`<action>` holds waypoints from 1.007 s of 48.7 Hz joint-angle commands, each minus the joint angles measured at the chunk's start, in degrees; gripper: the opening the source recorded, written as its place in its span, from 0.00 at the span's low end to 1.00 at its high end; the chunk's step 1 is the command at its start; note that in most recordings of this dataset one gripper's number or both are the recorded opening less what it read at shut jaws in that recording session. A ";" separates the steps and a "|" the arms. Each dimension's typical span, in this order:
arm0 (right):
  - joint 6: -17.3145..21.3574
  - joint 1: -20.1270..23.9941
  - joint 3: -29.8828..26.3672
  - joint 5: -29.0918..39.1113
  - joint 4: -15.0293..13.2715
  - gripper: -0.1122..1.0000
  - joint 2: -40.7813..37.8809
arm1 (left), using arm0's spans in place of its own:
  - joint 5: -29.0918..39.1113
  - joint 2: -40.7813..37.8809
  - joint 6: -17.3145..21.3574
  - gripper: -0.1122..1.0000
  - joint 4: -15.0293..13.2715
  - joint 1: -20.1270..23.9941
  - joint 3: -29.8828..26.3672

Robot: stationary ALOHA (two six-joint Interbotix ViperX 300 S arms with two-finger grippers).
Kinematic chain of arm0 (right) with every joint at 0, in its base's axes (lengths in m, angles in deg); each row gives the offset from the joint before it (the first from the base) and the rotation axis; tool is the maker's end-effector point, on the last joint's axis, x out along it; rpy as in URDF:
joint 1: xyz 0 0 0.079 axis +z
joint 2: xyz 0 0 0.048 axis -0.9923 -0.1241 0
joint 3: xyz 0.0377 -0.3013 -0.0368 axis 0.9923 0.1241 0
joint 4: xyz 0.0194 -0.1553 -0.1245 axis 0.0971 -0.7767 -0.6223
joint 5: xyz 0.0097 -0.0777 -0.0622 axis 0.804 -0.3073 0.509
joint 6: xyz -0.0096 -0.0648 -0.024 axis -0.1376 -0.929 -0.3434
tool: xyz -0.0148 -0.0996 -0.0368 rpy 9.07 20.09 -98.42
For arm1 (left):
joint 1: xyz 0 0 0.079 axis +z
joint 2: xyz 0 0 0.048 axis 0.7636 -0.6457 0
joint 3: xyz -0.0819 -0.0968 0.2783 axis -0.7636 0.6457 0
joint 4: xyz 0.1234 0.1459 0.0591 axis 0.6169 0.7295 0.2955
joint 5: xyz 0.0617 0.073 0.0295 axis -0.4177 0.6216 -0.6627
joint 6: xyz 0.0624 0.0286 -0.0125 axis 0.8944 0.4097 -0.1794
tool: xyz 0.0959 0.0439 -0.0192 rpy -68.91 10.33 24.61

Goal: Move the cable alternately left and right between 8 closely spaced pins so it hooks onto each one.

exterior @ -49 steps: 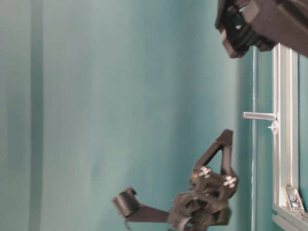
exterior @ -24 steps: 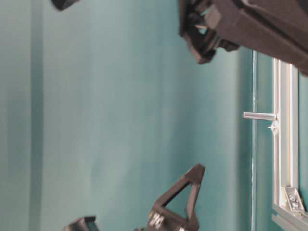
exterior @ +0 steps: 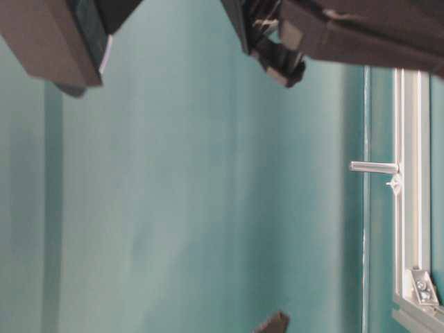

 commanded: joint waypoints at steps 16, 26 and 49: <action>7.56 3.52 -8.26 9.23 0.88 0.10 -3.96 | 1.41 9.67 -0.53 0.15 0.09 -0.35 5.01; 14.41 3.52 -10.99 9.40 0.88 0.46 -7.12 | 5.01 15.82 -1.14 0.15 0.09 -0.44 7.91; 23.99 3.52 -14.94 10.11 0.88 0.83 -12.92 | 13.10 30.76 -1.14 0.15 0.09 -0.44 13.97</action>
